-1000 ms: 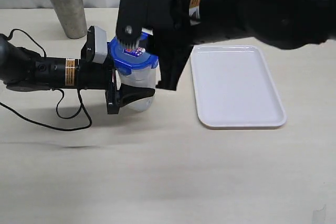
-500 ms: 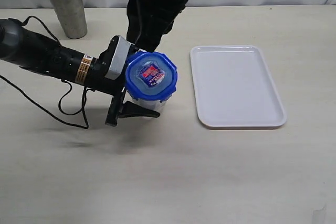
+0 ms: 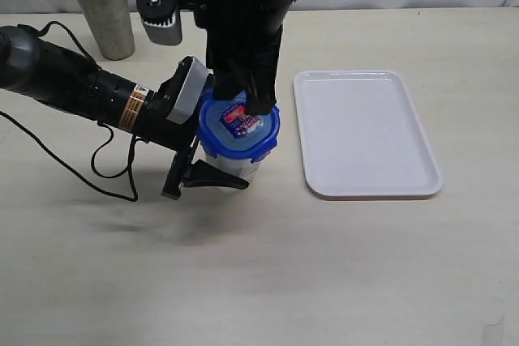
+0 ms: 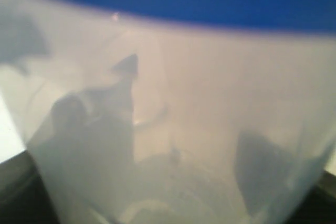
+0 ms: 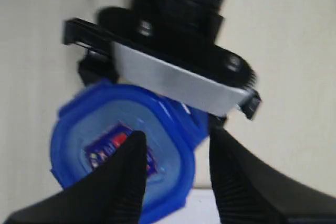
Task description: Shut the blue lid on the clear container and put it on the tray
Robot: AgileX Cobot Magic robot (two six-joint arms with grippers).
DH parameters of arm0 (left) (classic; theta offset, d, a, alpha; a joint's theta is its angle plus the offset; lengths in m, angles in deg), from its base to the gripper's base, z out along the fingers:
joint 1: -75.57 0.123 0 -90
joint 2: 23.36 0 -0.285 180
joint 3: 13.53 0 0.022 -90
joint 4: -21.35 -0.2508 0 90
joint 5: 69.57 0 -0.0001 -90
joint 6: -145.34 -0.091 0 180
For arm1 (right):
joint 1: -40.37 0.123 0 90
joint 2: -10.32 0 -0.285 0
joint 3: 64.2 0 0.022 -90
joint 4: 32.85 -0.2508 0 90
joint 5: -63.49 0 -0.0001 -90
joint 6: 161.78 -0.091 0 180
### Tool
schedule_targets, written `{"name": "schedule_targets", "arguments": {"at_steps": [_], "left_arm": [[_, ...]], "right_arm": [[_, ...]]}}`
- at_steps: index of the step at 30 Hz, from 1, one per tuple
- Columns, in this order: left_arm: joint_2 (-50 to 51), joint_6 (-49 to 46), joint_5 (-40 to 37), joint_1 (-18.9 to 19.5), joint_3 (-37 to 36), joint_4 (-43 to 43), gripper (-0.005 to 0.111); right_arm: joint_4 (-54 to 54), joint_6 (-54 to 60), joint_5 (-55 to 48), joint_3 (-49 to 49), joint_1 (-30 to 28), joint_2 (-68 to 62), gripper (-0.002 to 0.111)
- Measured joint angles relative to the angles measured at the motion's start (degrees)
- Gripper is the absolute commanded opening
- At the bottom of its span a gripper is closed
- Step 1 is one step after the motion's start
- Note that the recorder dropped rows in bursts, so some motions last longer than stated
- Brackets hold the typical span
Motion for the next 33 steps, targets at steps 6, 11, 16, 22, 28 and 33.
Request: {"name": "schedule_targets", "arguments": {"at_steps": [6, 11, 16, 22, 28, 33], "left_arm": [[0.0, 0.1, 0.0, 0.0, 0.0, 0.1, 0.0], [0.0, 0.1, 0.0, 0.0, 0.0, 0.0, 0.0], [0.0, 0.7, -0.1, 0.0, 0.0, 0.3, 0.0], [0.0, 0.9, -0.3, 0.0, 0.0, 0.3, 0.0], [0.0, 0.1, 0.0, 0.2, 0.0, 0.1, 0.0], [0.0, 0.0, 0.8, 2.9, 0.0, 0.2, 0.0]], "right_arm": [[1.6, 3.7, -0.1, -0.9, 1.2, -0.1, 0.038], [5.7, 3.4, 1.2, -0.9, 1.3, -0.8, 0.038], [10.5, -1.3, 3.5, -0.8, 1.1, -2.6, 0.041], [8.5, -1.8, 4.5, -0.6, 0.9, -2.7, 0.05], [3.2, -1.6, 2.4, -0.5, 0.6, -2.9, 0.049], [2.2, -3.0, 1.9, -0.6, 0.6, -3.3, 0.049]]}}
